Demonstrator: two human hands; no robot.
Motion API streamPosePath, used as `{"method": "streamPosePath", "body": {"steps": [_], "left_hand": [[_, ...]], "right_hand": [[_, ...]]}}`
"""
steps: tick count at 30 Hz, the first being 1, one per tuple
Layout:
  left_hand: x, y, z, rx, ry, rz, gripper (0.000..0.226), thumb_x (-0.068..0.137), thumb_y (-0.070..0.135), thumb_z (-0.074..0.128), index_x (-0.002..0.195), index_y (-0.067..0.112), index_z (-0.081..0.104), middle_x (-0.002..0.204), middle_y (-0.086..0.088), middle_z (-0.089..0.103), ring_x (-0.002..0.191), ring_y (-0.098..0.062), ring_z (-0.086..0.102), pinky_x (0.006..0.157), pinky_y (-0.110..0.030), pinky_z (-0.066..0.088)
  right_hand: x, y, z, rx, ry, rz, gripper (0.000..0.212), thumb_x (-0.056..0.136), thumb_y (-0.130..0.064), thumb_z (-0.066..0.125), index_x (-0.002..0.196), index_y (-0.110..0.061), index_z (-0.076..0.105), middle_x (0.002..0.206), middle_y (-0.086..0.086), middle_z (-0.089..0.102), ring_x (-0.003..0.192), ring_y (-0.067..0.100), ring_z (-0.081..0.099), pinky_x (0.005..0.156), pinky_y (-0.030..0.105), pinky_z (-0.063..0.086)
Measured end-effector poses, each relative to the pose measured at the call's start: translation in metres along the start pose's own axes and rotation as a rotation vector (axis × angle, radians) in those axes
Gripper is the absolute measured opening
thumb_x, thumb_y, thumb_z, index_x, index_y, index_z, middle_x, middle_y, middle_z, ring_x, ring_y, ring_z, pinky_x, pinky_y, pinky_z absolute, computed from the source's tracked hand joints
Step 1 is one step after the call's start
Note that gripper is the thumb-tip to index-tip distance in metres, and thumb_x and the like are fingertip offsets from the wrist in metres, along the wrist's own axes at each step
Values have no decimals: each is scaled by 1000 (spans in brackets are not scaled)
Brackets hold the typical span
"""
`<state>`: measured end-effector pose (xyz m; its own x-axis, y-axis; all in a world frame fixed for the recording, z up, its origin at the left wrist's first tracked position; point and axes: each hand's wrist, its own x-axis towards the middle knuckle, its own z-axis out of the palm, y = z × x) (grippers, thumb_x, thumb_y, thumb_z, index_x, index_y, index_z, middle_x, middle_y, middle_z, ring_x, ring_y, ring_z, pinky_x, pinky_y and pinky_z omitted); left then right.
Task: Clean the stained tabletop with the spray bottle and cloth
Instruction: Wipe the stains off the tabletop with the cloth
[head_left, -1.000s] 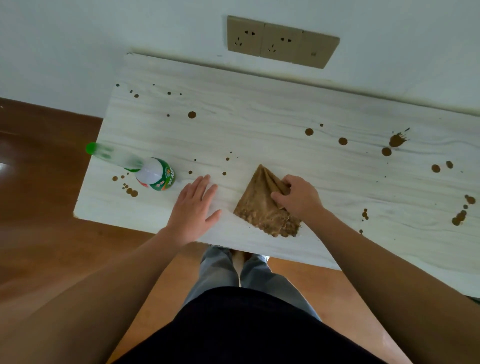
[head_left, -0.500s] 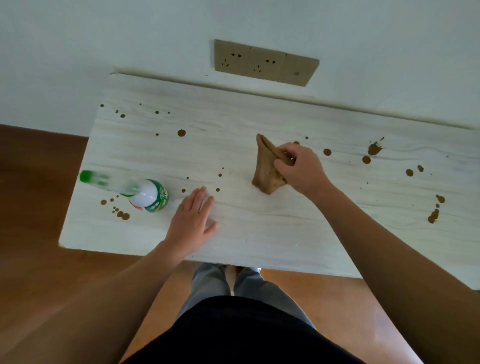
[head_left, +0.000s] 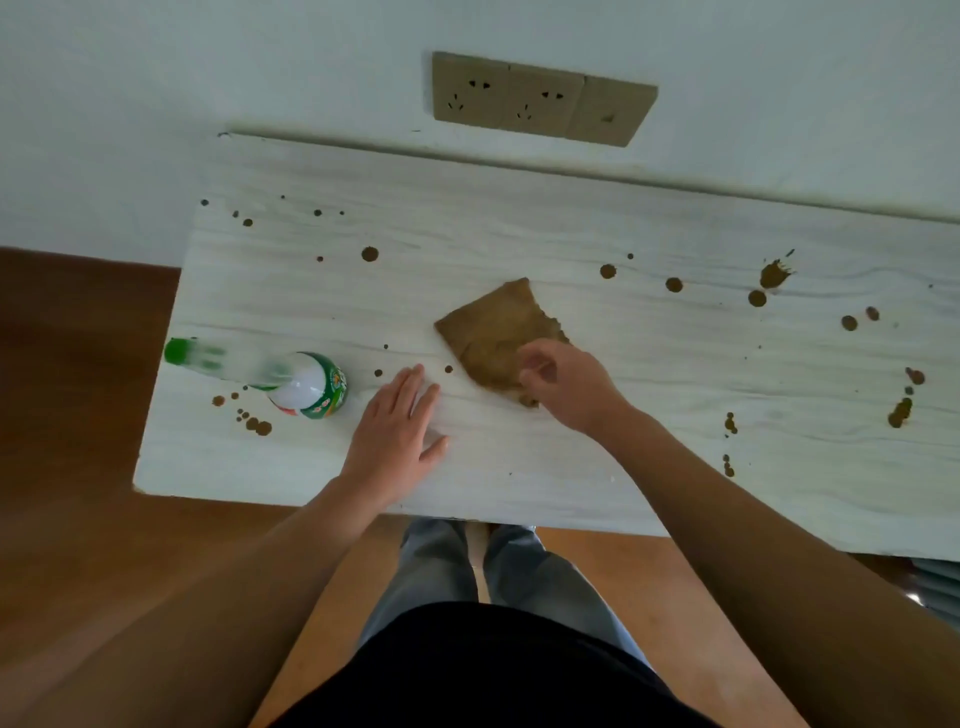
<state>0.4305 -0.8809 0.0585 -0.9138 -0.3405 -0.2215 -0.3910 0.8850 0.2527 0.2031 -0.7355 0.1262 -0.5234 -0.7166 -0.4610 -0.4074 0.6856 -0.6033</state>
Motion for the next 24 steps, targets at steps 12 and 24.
{"method": "streamPosePath", "body": {"steps": [12,24], "left_hand": [[-5,5,25,-12,180,-24,63,100,45,53,149,6,47,165,-20,31,155,-35,27,123,-53,29],[-5,1,36,-8,248,-19,66,101,45,51,153,5,43,167,-20,26,157,-34,21,126,-53,23]], "right_hand": [[28,3,22,-117,184,-183,47,96,-27,58,141,-20,53,145,1,52,138,20,39,117,41,34],[63,26,58,-384,251,-317,57,99,-35,50,154,-21,38,164,5,27,154,26,15,125,47,13]]}}
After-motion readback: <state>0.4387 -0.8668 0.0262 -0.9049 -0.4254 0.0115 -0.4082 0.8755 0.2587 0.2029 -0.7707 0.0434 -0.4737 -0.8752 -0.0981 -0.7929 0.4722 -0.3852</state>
